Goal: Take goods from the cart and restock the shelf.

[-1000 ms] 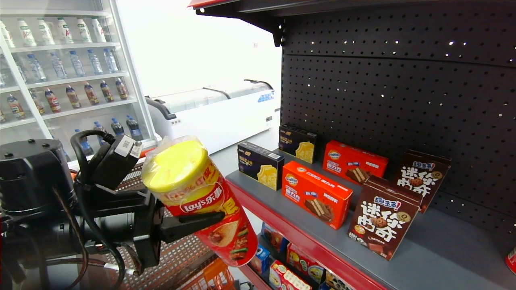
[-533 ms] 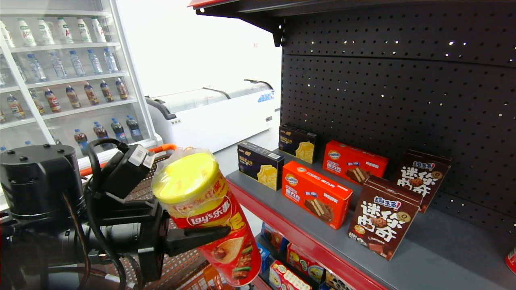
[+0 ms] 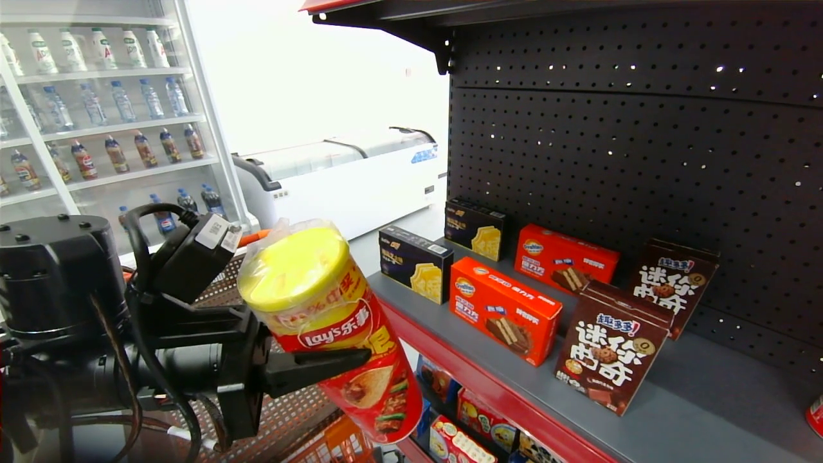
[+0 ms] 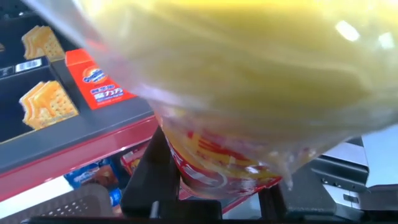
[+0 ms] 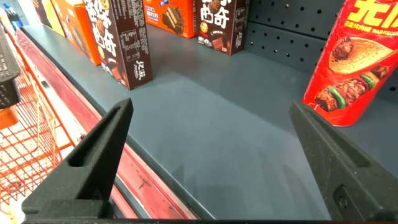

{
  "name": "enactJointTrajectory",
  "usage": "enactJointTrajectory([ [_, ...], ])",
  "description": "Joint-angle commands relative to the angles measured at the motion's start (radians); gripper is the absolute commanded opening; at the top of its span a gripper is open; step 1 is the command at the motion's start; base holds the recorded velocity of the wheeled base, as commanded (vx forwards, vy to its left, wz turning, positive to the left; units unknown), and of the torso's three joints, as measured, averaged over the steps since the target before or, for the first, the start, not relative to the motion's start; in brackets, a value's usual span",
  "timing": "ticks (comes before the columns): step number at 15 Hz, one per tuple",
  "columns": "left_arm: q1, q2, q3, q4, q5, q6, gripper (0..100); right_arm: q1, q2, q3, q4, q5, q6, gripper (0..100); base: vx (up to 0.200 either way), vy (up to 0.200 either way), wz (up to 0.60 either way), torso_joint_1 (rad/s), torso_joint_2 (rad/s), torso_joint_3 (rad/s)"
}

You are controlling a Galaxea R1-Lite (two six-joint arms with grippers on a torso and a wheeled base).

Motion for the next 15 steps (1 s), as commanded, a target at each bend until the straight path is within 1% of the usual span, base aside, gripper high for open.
enactJointTrajectory([
  [1, -0.013, -0.016, 0.004, 0.001, 0.001, 0.000, 0, 0.000, 0.001, 0.000, 0.000, 0.000, 0.000, 100, 0.000, 0.000, 0.00, 0.000, 0.00, 0.000],
  [3, -0.012, -0.016, 0.006, 0.001, 0.001, 0.000, 0, 0.000, 0.001, 0.000, 0.000, 0.000, 0.000, 100, 0.000, 0.000, 0.00, 0.000, 0.00, 0.000],
  [5, -0.013, -0.018, 0.004, 0.001, 0.000, 0.000, 0, 0.000, 0.001, 0.000, 0.000, 0.000, 0.000, 100, 0.000, 0.000, -0.60, 0.002, 0.00, 0.005],
  [7, -0.033, -0.027, 0.004, 0.001, 0.001, 0.000, 0, 0.000, 0.001, 0.000, 0.000, 0.000, -0.001, 100, 0.000, 0.000, -0.60, -0.002, 0.00, 0.002],
  [11, -0.038, -0.035, -0.001, 0.001, 0.000, -0.002, 0, 0.000, 0.001, 0.000, 0.000, 0.000, 0.000, 100, 0.000, 0.000, -0.60, 0.000, 0.00, 0.004],
  [12, -0.055, -0.047, -0.004, 0.001, 0.001, -0.002, 0, 0.000, 0.001, 0.000, 0.000, 0.000, 0.000, 100, 0.000, 0.000, -0.60, 0.002, 0.01, 0.002],
  [15, -0.073, -0.076, -0.001, 0.001, 0.001, -0.023, 0, 0.000, 0.001, 0.000, 0.000, 0.000, 0.000, 100, 0.000, 0.000, -0.60, 0.002, 0.01, 0.002],
])
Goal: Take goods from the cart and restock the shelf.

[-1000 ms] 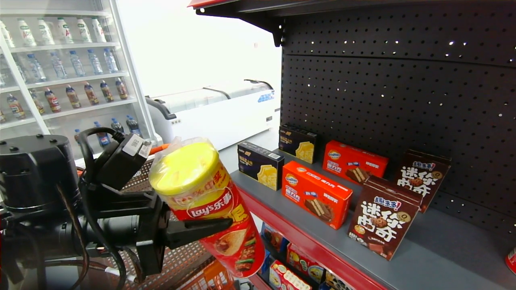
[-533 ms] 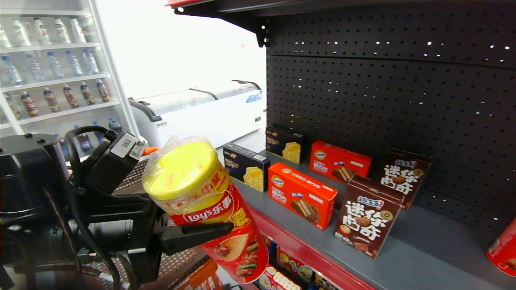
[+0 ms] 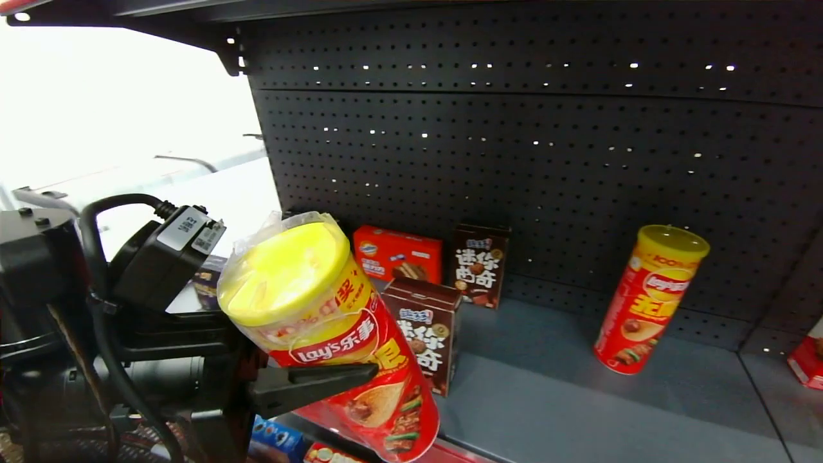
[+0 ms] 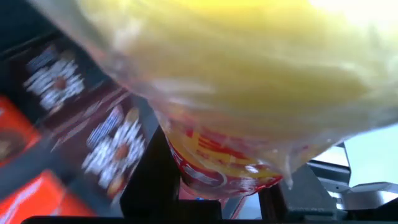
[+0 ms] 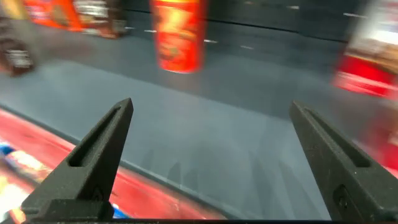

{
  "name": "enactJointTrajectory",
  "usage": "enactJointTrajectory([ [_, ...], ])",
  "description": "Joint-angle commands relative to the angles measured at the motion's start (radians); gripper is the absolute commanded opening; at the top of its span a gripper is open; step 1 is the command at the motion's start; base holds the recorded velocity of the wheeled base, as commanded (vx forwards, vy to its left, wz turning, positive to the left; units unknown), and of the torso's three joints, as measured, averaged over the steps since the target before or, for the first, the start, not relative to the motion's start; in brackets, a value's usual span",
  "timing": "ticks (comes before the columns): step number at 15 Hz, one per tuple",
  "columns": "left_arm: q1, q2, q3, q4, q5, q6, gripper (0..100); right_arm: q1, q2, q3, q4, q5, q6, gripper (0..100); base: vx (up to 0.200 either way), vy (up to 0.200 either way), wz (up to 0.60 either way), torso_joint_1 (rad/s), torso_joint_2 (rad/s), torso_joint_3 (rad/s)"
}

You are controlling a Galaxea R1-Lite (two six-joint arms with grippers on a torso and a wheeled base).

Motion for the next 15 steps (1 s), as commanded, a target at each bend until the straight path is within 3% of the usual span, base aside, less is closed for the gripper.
enactJointTrajectory([
  [1, -0.006, -0.018, 0.003, 0.000, 0.000, -0.002, 0, 0.000, 0.001, 0.000, 0.000, 0.000, 0.000, 100, 0.000, 0.000, -0.60, 0.002, 0.00, 0.002],
  [6, -0.006, -0.016, 0.009, 0.000, 0.003, -0.002, 0, 0.000, 0.001, 0.000, 0.000, 0.000, 0.000, 100, 0.000, 0.000, -0.60, 0.000, 0.00, 0.003],
  [15, 0.000, -0.027, 0.019, -0.001, 0.008, -0.002, 0, 0.000, 0.001, 0.000, 0.000, 0.000, -0.002, 100, 0.000, 0.000, 0.00, 0.000, 0.00, 0.000],
])
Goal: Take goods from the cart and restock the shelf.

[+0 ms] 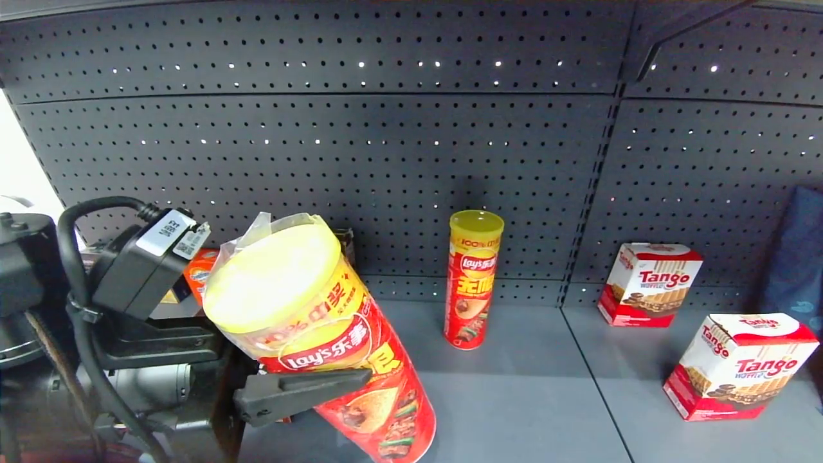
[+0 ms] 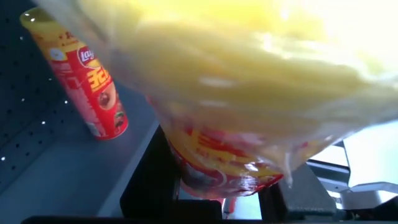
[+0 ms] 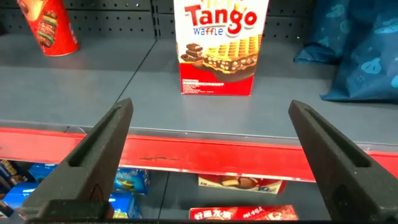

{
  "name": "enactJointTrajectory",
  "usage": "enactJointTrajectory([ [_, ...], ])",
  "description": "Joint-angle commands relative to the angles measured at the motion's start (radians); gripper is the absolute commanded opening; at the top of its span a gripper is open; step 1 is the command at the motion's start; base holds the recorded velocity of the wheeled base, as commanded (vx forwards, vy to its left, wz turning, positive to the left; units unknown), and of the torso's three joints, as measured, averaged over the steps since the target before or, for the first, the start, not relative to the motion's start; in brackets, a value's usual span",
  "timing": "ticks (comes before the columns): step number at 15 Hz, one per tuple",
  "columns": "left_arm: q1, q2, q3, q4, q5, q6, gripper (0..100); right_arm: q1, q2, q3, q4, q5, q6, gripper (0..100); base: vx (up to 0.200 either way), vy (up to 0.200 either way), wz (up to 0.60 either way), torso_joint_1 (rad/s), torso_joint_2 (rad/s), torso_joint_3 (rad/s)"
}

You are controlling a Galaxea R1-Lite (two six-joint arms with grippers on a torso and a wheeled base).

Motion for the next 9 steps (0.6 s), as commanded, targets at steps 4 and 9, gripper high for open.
enactJointTrajectory([
  [4, -0.005, -0.004, -0.013, 0.001, 0.079, 0.000, 0, 0.000, 0.001, 0.000, 0.000, 0.000, 0.002, 100, 0.000, 0.000, 0.00, 0.000, 0.00, 0.000],
  [9, -0.006, -0.028, 0.028, 0.000, 0.136, 0.000, 0, 0.000, 0.001, 0.000, 0.000, 0.000, 0.002, 100, 0.000, 0.000, 0.00, 0.000, 0.00, 0.000],
])
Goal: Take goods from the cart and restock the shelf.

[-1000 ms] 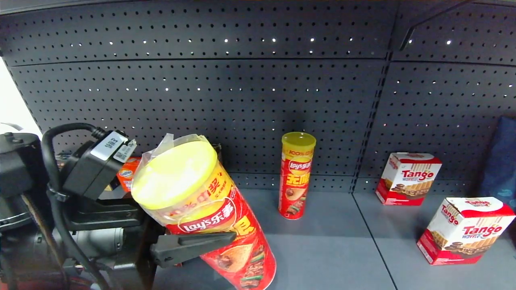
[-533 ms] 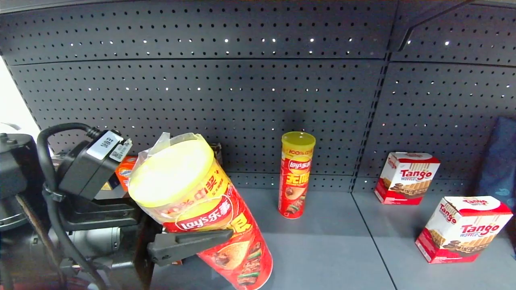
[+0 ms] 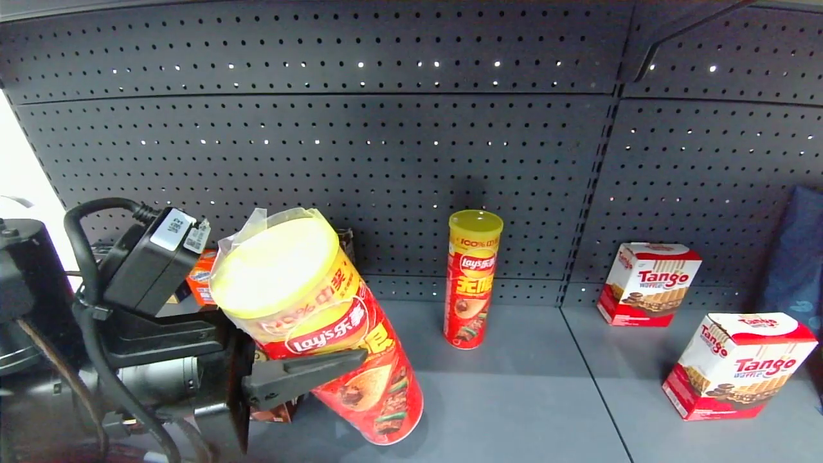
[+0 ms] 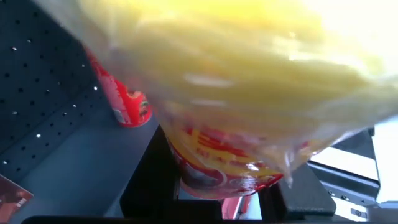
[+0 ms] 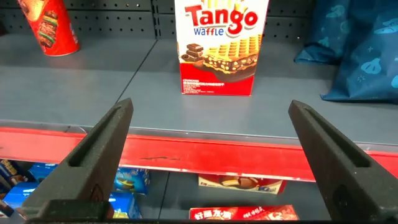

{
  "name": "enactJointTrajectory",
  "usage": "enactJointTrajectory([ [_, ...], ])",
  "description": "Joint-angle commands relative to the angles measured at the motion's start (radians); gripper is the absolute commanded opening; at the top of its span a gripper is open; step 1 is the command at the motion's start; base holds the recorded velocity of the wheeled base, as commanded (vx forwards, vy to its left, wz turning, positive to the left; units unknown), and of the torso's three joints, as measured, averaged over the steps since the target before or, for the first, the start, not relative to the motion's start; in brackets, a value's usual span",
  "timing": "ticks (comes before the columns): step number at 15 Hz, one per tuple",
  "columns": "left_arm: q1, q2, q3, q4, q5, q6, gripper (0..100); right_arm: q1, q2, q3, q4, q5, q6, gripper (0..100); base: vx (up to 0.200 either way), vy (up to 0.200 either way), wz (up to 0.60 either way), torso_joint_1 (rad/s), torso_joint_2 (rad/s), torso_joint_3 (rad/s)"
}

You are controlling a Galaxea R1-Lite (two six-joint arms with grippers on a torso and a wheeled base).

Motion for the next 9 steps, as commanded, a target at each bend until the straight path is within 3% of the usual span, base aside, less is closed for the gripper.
enactJointTrajectory([
  [1, 0.001, -0.024, 0.010, 0.000, -0.001, -0.002, 0, 0.000, 0.001, 0.000, 0.000, 0.001, 0.000, 100, 0.000, 0.000, 0.00, 0.000, 0.00, 0.000],
  [2, 0.004, -0.036, 0.007, 0.000, -0.004, -0.009, 0, 0.000, 0.001, 0.000, 0.000, 0.001, 0.000, 100, 0.000, 0.000, 0.00, 0.000, 0.00, 0.000],
  [3, 0.004, -0.065, 0.007, 0.000, -0.007, -0.045, 0, 0.000, 0.001, 0.000, 0.000, 0.001, 0.000, 100, 0.000, 0.000, 0.00, 0.000, 0.00, 0.000],
  [4, 0.004, -0.076, 0.007, 0.000, -0.009, -0.057, 0, 0.000, 0.001, 0.000, 0.000, 0.001, 0.000, 100, 0.000, 0.000, 0.00, 0.000, 0.00, 0.000],
  [5, 0.013, -0.074, 0.012, 0.002, 0.004, -0.057, 0, 0.000, 0.001, 0.000, 0.000, 0.001, 0.000, 100, 0.000, 0.000, 0.00, 0.000, 0.00, 0.000],
  [7, 0.018, -0.076, 0.009, 0.019, 0.142, -0.016, 0, 0.000, 0.001, 0.000, 0.000, 0.001, 0.000, 100, 0.000, 0.000, 0.00, 0.000, 0.00, 0.000],
  [9, 0.001, -0.109, 0.010, 0.077, 0.148, -0.022, 0, 0.000, 0.001, 0.000, 0.000, 0.001, 0.000, 100, 0.000, 0.000, 0.00, 0.000, 0.00, 0.000],
])
